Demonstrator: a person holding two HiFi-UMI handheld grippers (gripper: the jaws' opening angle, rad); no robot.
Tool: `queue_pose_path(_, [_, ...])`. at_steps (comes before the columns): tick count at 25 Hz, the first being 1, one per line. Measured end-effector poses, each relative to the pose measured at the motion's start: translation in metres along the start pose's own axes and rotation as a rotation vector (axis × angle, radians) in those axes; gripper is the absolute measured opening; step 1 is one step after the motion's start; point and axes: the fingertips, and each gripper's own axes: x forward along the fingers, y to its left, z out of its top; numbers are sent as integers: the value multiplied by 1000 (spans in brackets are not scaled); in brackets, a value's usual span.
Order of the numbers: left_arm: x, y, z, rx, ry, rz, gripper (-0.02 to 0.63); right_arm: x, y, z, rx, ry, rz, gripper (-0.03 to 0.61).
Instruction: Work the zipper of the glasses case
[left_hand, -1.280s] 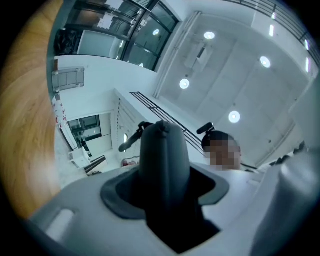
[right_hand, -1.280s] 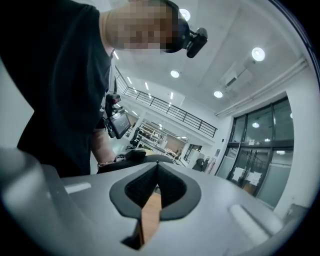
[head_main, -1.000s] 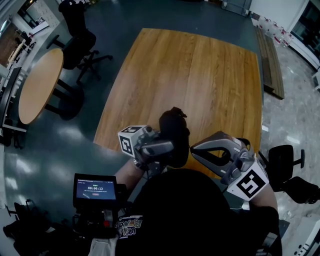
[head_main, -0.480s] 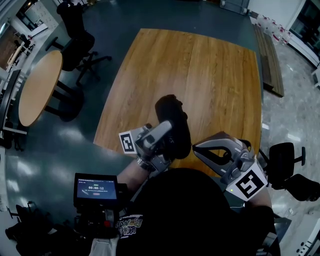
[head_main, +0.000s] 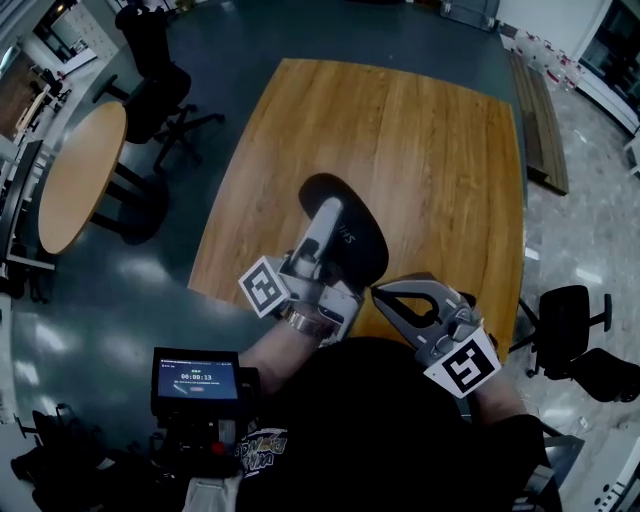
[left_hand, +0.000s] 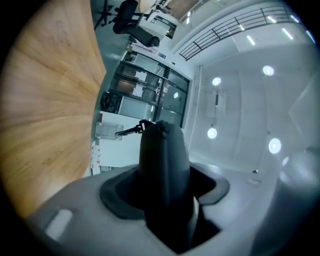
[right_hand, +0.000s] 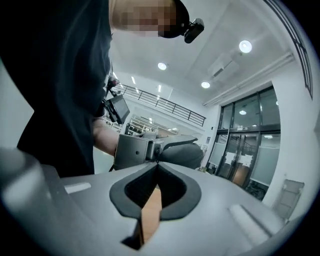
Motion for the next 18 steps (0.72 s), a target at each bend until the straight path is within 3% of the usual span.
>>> queue_pose_path(3, [-6,9,7,35,-42,38,255,-2,-7,-11,65,10,-59,3])
queue_pose_path(5, [-10,14,11,63,-40,55,255,-11,-22,-17,230,-34,-154,3])
queue_pose_path(7, [-15,17,6,87,10,62,262,-24,-43,-21,367,-102,-253,3])
queue_pose_path(10, [-21,19,-15,112,136,57,253,-45,-69,-25,419,-175,-345,3])
queue_pose_path(13, [-25,16,-35,127,220,6,255,-57,-76,-21,430,-230,-332,3])
queue_pose_path(18, [-23,1,-60,151,343,-104,291,-55,-61,-3,450,-313,-195,3])
